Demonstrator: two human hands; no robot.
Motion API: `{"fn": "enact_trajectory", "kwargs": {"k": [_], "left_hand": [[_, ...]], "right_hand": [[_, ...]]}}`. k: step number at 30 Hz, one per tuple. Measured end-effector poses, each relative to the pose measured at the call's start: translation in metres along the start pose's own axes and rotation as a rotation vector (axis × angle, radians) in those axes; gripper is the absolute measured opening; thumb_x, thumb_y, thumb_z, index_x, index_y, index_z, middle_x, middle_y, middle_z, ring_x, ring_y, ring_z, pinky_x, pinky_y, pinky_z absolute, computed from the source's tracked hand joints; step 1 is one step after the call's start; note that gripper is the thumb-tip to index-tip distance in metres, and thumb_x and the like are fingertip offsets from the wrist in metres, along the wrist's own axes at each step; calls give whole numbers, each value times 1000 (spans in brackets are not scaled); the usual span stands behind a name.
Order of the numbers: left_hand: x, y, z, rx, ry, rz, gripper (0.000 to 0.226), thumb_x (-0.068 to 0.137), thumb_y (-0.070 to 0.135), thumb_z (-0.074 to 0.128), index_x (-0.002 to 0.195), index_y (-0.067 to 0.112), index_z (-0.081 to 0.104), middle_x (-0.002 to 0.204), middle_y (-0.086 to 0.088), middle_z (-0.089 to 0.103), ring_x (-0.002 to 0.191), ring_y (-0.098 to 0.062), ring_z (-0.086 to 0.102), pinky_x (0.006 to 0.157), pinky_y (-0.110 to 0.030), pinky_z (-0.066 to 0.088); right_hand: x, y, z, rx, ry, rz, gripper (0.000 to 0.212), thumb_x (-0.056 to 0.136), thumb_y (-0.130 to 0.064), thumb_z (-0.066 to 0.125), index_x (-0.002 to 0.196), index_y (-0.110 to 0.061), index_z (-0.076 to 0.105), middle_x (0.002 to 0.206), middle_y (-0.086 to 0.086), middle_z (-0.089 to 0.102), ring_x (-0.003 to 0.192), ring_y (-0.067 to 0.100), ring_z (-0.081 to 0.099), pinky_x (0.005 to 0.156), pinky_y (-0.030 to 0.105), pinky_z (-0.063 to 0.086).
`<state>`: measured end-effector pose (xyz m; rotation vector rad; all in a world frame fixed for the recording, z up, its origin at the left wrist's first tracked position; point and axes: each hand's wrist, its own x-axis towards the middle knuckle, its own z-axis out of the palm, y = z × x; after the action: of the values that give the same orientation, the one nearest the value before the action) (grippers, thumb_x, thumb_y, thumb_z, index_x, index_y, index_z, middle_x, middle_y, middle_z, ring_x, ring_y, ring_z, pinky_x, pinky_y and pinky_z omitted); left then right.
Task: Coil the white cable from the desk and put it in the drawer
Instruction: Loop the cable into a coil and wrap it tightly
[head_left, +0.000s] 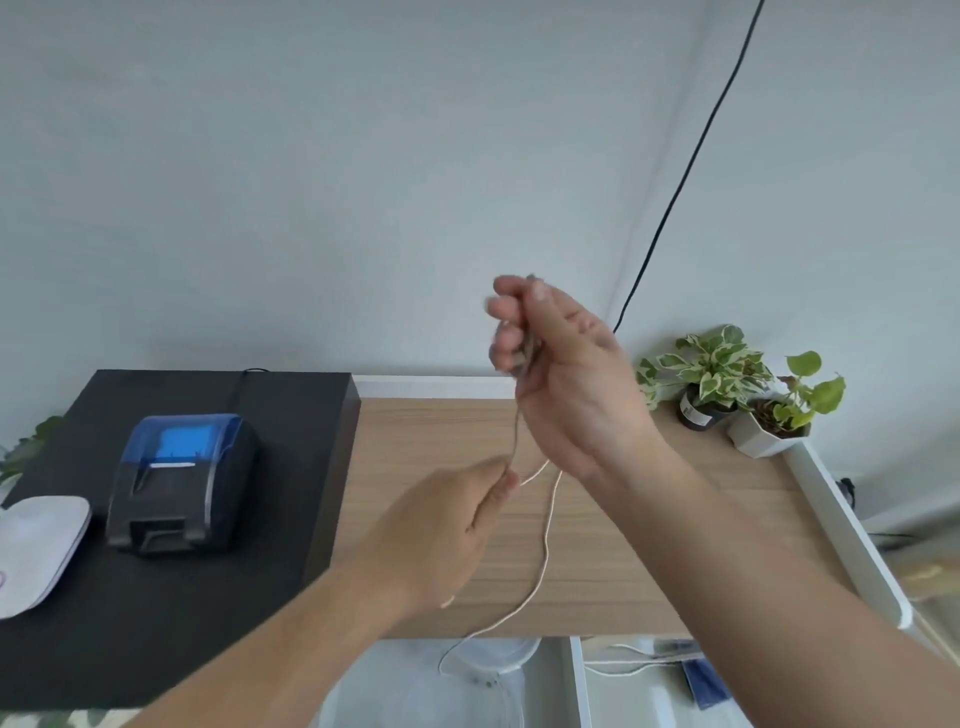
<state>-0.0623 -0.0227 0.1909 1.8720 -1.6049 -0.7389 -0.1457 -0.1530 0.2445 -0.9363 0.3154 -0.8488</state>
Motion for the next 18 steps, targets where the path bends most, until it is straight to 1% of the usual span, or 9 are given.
{"fn": "enact_trajectory", "kwargs": {"k": [1,3,5,8,10,12,13,15,18], "left_hand": [[-2,5,1,45,5,12,43,105,50,31,70,27,41,56,-4,50,52,-22,51,59,-45,47],[0,16,-15,175,14,38,42,105,46,35,68,26,38,55,0,49,50,-20,46,56,-39,42],[4,22,-44,318,85,100,37,103,45,36,73,28,48,58,4,57,50,-13,48,56,-30,41],[14,11,-77,428,102,144,40,100,48,37,74,24,56,56,4,53,55,-10,52,55,-30,41],[16,-1,-74,246,32,151,38,102,44,40,74,25,58,60,3,59,58,-14,57,58,-33,45],[12,-8,-54,40,13,127,30,106,36,40,86,36,62,76,9,69,73,-9,66,74,-32,54],[8,-10,-39,-21,13,95,28,107,35,38,91,34,62,82,9,70,78,-8,67,79,-36,55],[-4,-8,-11,-86,-2,23,34,107,42,33,84,25,53,72,7,60,66,-11,57,75,-48,51],[-22,10,5,-63,-51,9,39,104,50,28,75,29,41,60,4,47,53,-11,46,65,-47,48]], "right_hand": [[8,7,-8,-217,55,-79,18,104,-8,50,101,-3,67,82,7,75,64,12,69,60,22,51],[9,21,-28,-609,1,-106,16,102,-3,53,101,4,67,92,15,76,76,17,73,70,25,55],[-9,30,-47,-787,-170,14,23,104,-6,50,94,8,66,80,12,73,71,18,68,71,23,54],[-52,31,-51,-574,-356,238,38,105,-26,43,90,3,64,61,5,52,55,18,47,58,26,37],[-70,24,-32,-236,-400,327,34,99,-31,48,88,-2,62,59,3,28,53,13,30,55,28,22],[-70,11,-9,5,-393,279,25,98,-25,49,87,-4,58,63,1,19,53,10,25,56,30,15],[-63,2,1,63,-371,216,24,99,-21,46,87,-4,57,65,1,20,54,10,25,56,31,15],[-40,-14,15,84,-282,70,24,103,-16,39,91,-5,57,68,3,27,56,12,27,57,28,20],[-5,-14,8,-255,-76,-149,23,106,-11,39,101,-7,61,71,3,54,60,15,48,63,24,38]]}}
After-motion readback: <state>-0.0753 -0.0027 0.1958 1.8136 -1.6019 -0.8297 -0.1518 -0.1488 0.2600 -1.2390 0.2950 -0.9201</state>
